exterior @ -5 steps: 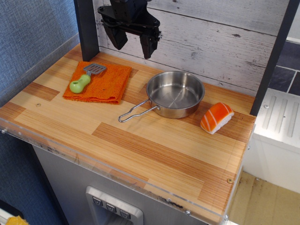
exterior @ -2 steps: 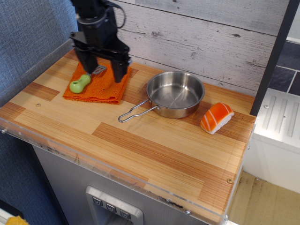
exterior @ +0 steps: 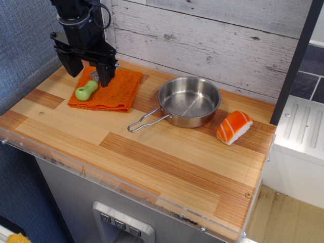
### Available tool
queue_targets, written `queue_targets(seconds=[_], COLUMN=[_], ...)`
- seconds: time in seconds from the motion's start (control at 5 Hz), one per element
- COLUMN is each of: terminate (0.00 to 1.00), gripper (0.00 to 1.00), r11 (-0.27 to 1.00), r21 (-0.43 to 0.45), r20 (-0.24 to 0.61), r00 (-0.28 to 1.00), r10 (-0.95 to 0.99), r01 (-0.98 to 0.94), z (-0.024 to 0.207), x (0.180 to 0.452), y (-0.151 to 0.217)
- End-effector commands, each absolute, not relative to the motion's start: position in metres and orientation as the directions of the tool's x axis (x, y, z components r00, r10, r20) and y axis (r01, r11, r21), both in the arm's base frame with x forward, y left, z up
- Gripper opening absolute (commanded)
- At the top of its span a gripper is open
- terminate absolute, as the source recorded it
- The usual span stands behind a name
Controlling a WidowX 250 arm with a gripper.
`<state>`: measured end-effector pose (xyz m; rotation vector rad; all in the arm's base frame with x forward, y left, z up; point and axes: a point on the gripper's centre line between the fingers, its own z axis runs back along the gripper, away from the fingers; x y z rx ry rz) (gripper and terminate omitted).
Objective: Moves the green tool off the napkin to the bottom right.
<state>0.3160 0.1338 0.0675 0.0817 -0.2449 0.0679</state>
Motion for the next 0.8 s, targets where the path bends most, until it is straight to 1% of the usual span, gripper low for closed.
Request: queue_targets(seconds=[0.0,0.2,0.6], terminate=[0.00,0.00,0.00], gripper=[1.00,1.00,1.00], r11=[0.985,0.981,0.984], r21=[0.116,0.110,0.089], r20=[0.268,0.249,0.209], r00=[0.959,0.960,0.969], r10=[0.095,0.128,0.130], r01=[-0.130,-0.160,-0.151], z=[0.068,0.056,0.037], x=[0.323,0.322,0.324], y=[0.165,0.171,0.168])
